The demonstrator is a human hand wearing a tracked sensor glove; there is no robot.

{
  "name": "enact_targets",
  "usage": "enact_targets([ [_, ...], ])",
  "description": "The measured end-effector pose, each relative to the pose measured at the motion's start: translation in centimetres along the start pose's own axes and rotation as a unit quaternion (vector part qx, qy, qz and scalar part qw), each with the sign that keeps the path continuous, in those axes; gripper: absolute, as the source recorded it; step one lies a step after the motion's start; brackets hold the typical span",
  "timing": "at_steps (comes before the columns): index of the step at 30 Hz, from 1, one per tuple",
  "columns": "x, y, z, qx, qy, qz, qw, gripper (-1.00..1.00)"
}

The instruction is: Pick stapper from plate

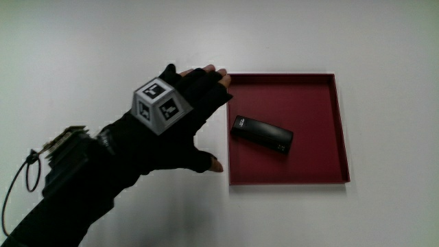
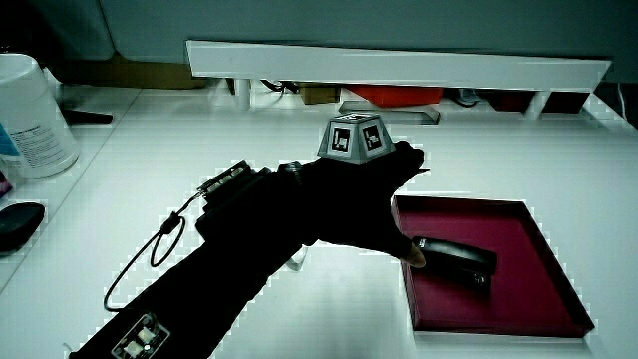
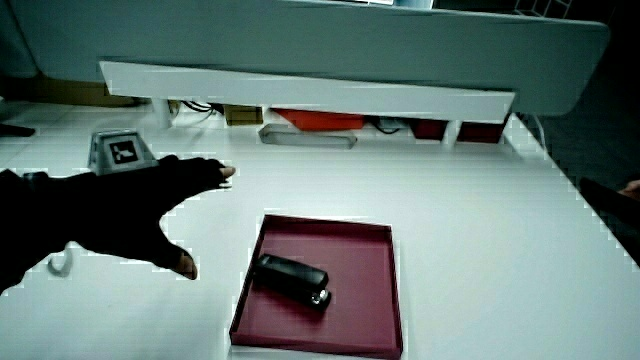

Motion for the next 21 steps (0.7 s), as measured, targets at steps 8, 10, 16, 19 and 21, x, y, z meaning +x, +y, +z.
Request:
enact_targets([
  [8, 0.1, 4.4, -2.2, -0.034, -0.008, -0.001, 0.9994, 0.0],
  [10, 0.7, 4.9, -2.2, -0.036, 0.009, 0.001, 0.9993, 0.0],
  [16, 0.4, 7.6, -4.8, -0.034, -0.001, -0.01, 0.9994, 0.0],
  [19, 0.6, 8.3, -5.6, -0.056, 0.011, 0.01, 0.9983, 0.0],
  [21, 0.8, 8.6, -5.6, -0.057, 0.026, 0.019, 0.9979, 0.0],
])
